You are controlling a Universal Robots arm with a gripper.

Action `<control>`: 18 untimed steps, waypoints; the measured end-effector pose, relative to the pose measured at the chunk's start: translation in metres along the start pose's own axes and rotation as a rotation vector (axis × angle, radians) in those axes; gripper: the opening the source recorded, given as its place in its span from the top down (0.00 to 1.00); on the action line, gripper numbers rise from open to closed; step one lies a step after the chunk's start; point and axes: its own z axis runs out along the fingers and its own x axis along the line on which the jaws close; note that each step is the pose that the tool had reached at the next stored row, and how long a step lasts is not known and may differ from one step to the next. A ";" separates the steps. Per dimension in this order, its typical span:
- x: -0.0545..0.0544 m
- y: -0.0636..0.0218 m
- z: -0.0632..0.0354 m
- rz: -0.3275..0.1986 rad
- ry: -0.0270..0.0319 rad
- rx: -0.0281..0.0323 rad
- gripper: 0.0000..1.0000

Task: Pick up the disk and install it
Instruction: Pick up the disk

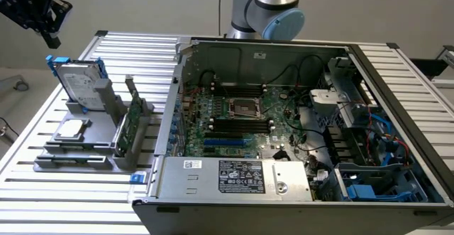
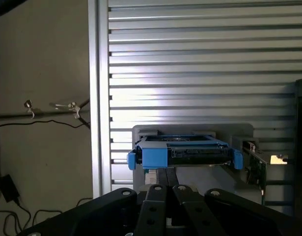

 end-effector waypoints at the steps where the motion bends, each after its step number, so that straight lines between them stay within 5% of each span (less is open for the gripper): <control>1: 0.000 0.0000 0.0000 0.000 0.0000 0.0000 0.89; 5: 0.000 0.0008 0.0000 -0.014 0.0006 0.0006 0.89; 18: 0.000 0.0008 0.0021 -0.249 0.0082 0.0071 0.89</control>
